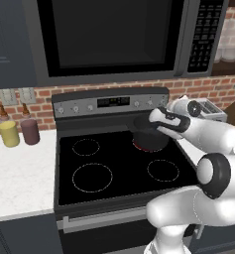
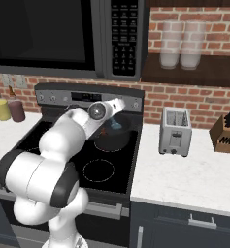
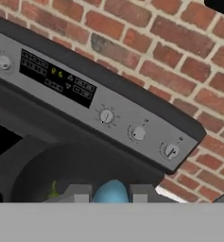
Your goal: Put the bell pepper and eggplant in the pot. Retrieve the spatula and lightly stir the vegetables in the pot.
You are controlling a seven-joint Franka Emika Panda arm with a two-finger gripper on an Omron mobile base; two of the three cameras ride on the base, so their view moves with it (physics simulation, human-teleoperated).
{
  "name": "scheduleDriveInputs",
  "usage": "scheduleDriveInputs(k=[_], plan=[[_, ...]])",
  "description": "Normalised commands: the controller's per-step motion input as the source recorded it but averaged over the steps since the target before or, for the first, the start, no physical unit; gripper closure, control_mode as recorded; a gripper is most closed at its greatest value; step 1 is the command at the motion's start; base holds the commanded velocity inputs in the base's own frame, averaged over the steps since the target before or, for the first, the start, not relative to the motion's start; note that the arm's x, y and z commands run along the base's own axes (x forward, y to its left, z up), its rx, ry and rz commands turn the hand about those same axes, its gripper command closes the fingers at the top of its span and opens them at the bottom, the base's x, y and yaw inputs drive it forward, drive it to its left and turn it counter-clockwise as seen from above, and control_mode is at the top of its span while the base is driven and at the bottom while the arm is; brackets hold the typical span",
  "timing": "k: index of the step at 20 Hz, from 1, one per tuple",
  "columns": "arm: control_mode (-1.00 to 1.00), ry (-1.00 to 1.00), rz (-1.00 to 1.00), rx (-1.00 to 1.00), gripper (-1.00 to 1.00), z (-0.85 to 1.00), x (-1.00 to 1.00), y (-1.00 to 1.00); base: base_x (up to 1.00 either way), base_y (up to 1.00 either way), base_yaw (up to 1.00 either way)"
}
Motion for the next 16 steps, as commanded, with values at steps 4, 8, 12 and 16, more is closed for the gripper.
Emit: scheduleDriveInputs(k=[4,8,12,16], plan=[[-1.0,0.41,-0.03,0.04,1.0,0.57,0.0,-0.04,0.0,0.0,0.0],[-1.0,0.45,-0.01,0.12,1.0,0.21,0.0,0.0,0.0,0.0,0.0],[-1.0,0.31,0.0,0.18,1.0,0.01,0.0,0.0,0.0,0.0,0.0],[-1.0,0.2,0.0,0.15,1.0,-0.17,0.0,-0.11,0.0,0.0,0.0]])
